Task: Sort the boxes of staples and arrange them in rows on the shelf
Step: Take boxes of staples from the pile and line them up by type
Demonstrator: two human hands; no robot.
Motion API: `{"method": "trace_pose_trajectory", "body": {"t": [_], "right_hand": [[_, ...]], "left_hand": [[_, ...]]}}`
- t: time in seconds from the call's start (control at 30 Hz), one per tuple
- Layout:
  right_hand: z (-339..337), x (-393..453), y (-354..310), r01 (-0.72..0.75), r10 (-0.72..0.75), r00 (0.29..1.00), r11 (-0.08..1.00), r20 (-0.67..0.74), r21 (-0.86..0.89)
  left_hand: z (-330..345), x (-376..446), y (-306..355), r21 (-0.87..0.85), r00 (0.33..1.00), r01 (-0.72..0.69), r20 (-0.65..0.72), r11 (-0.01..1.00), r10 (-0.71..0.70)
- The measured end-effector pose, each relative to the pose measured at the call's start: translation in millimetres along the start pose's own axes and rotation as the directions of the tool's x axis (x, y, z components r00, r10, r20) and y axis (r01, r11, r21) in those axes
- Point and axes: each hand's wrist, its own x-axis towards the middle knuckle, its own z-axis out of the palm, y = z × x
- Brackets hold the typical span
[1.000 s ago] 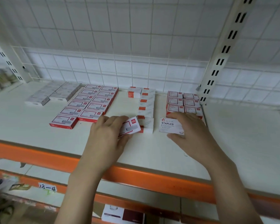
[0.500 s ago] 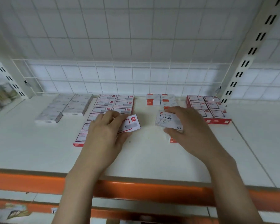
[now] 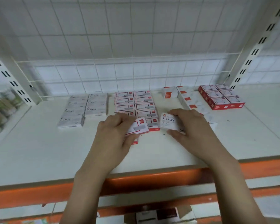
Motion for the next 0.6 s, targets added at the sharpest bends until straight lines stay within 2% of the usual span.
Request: {"method": "trace_pose_trajectory", "body": {"t": [0.23, 0.6], "right_hand": [[-11.6, -13.1, 6.3, -0.08, 0.08, 0.997, 0.996, 0.014, -0.038], [-7.9, -8.7, 16.2, -0.059, 0.06, 0.997, 0.998, 0.045, -0.019]], "left_hand": [[35.4, 6.1, 16.5, 0.079, 0.993, -0.109, 0.049, 0.991, 0.105], [48.5, -4.1, 18.1, 0.116, 0.998, -0.033, 0.065, 0.993, 0.025]]}}
